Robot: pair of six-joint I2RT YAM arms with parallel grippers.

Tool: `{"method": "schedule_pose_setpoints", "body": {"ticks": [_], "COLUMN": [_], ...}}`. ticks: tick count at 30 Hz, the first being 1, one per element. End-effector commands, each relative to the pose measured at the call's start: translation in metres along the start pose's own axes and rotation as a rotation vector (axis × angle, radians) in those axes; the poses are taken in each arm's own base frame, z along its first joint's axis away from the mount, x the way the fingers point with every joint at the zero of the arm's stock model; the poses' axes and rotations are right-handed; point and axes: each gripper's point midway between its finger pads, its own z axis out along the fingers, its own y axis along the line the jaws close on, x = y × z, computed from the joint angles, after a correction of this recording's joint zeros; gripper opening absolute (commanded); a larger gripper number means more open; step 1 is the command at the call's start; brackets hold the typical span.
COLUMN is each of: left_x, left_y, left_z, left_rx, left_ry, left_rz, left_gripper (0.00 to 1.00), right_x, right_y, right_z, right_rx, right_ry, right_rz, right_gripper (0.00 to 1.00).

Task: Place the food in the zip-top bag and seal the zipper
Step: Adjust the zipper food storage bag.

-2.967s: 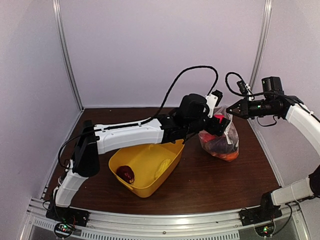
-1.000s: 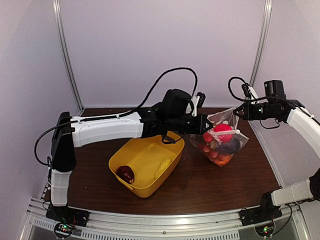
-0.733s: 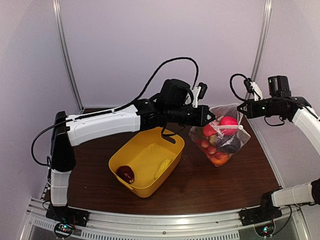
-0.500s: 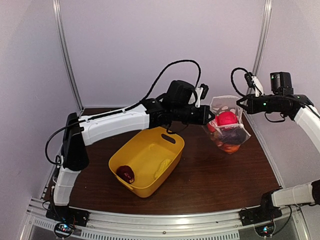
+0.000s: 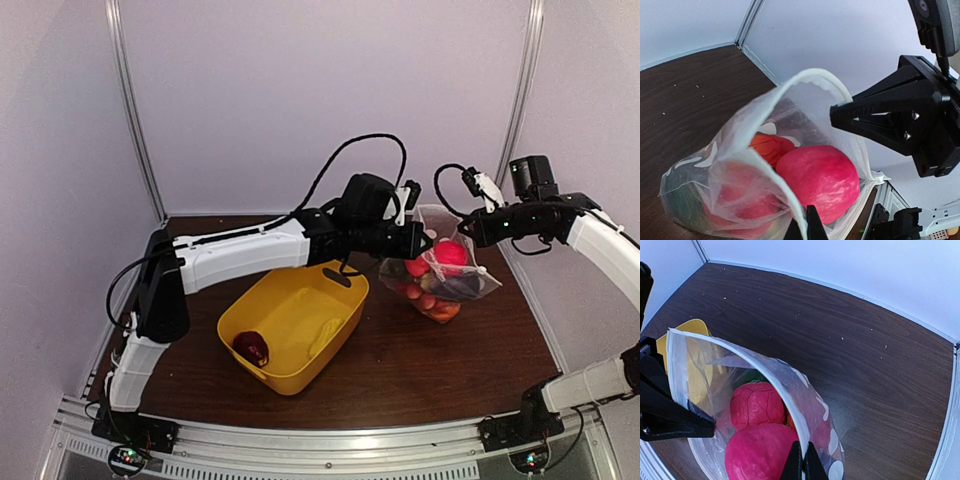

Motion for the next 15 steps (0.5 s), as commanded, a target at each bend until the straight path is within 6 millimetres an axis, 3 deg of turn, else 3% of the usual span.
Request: {"method": "schedule_pose_setpoints", "body": {"ticks": [1,5,7,10,12,15], "left_x": [-0.004,-0.008,-0.012,-0.014,-0.008,0.003], "left_y": [0.007,0.004,0.0,-0.009,-0.012,-0.006], "left_z": [0.003,-0.016,-0.029,-0.054,-0.072,-0.105], "left_rx": [0.054,0.037,0.046,0.062,0.054,-0.002], "left_ry": [-0.011,-0.015,-0.026,-0.004,0.03,0.066], "left_rz": [-0.051,-0.006,0.004,0.024,0.05,0.097], "left_gripper": [0.01,0.34,0.59,0.95,0.98,0.98], "right_x": [-0.023,-0.032,-0.023,-0.023,-0.019,-0.015], "right_y": [-0.007,-0.004,0.001,0.012,0.002,0.013], "right_z": [-0.017,-0.026,-0.014,-0.016,-0.011,-0.009], "right_rx": [0.075,0.071,0.026,-0.04,0.016,-0.068], "right_ry": [-0.11,-0.155,-0.112,-0.101,-0.12,-0.093], "right_rz": [-0.012,-0.033,-0.032,-0.027,-0.019,-0.019], "right_gripper": [0.0,0.0,0.0,0.0,0.0,0.0]}}
